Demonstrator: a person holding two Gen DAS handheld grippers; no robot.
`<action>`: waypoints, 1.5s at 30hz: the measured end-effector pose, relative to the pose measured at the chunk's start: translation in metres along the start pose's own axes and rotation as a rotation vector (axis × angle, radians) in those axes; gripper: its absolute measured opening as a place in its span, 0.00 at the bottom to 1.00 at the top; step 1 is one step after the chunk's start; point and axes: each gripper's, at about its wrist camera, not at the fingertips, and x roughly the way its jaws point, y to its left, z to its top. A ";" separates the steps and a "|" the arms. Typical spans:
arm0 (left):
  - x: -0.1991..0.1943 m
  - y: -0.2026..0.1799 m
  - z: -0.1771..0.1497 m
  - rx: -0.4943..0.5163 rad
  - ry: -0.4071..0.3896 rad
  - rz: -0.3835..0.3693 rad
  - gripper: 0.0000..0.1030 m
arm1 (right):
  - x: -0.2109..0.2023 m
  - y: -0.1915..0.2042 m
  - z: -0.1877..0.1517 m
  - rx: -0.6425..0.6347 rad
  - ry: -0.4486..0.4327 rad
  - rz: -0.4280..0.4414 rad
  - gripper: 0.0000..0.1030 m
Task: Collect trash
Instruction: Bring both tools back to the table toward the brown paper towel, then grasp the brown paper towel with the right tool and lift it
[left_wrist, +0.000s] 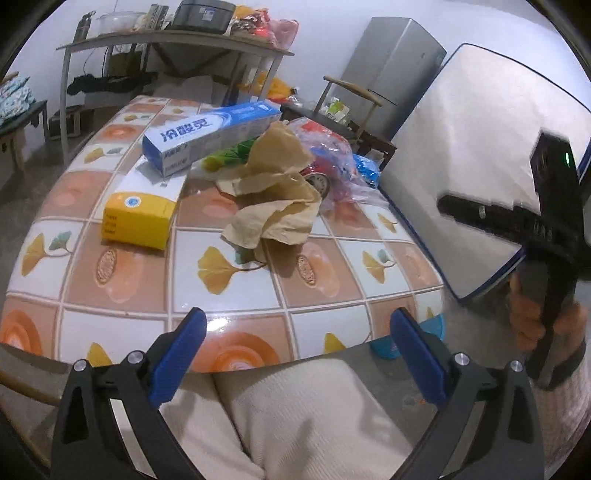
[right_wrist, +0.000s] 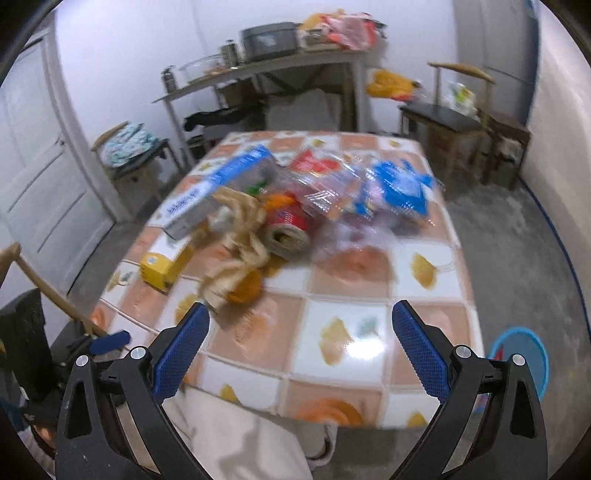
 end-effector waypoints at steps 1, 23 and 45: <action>0.000 0.000 0.000 0.011 -0.005 0.015 0.95 | 0.000 0.005 0.005 -0.013 -0.004 0.009 0.92; 0.031 0.015 0.008 0.197 -0.100 0.197 0.89 | 0.130 0.069 0.077 -0.243 0.126 -0.030 0.41; 0.019 0.003 -0.020 0.268 -0.095 0.163 0.73 | 0.038 0.086 0.078 -0.060 0.054 0.288 0.00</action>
